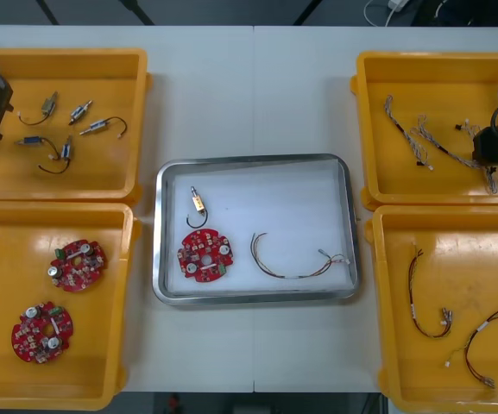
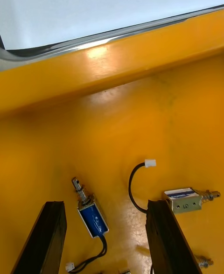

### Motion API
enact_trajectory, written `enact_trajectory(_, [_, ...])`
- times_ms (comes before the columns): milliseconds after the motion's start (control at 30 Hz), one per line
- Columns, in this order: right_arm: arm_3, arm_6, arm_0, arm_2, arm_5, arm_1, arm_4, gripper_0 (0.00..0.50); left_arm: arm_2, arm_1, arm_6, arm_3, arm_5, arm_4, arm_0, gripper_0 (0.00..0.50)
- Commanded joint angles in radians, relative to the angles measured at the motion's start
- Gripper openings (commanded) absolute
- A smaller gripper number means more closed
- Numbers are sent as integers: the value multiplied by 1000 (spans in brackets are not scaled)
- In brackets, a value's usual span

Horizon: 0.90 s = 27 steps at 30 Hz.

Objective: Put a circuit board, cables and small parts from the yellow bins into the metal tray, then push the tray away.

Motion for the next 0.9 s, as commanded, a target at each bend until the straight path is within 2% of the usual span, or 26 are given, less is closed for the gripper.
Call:
enact_trajectory(33, [-9, 45, -28, 7, -2, 5, -7, 140, -32, -13, -30, 26, -41, 9, -48, 500])
enact_trajectory(67, [-9, 45, -28, 7, -2, 3, -9, 73, -36, -16, -29, 27, -46, 9, -46, 500])
enact_trajectory(100, [-9, 45, -28, 10, -2, 3, -7, 41, -36, -16, -29, 27, -44, 11, -46, 500])
enact_trajectory(167, [-9, 44, -28, 12, -2, 5, -9, 27, -36, -16, -27, 27, -44, 17, -46, 500])
enact_trajectory(200, [-9, 45, -28, 12, -2, 3, -9, 0, -36, -16, -29, 27, -44, 20, -46, 500])
enact_trajectory(500, [-24, 72, -54, 6, 26, -10, -10, 0, -76, -34, -42, 26, -49, 26, -46, 500])
enact_trajectory(667, [-56, 82, -93, -25, 159, -24, -3, 0, -94, -47, -44, 26, -49, 29, -42, 500])
enact_trajectory(900, [-171, 81, -104, -60, 334, -36, 19, 0, -105, -59, -52, 26, -49, 29, -31, 500])
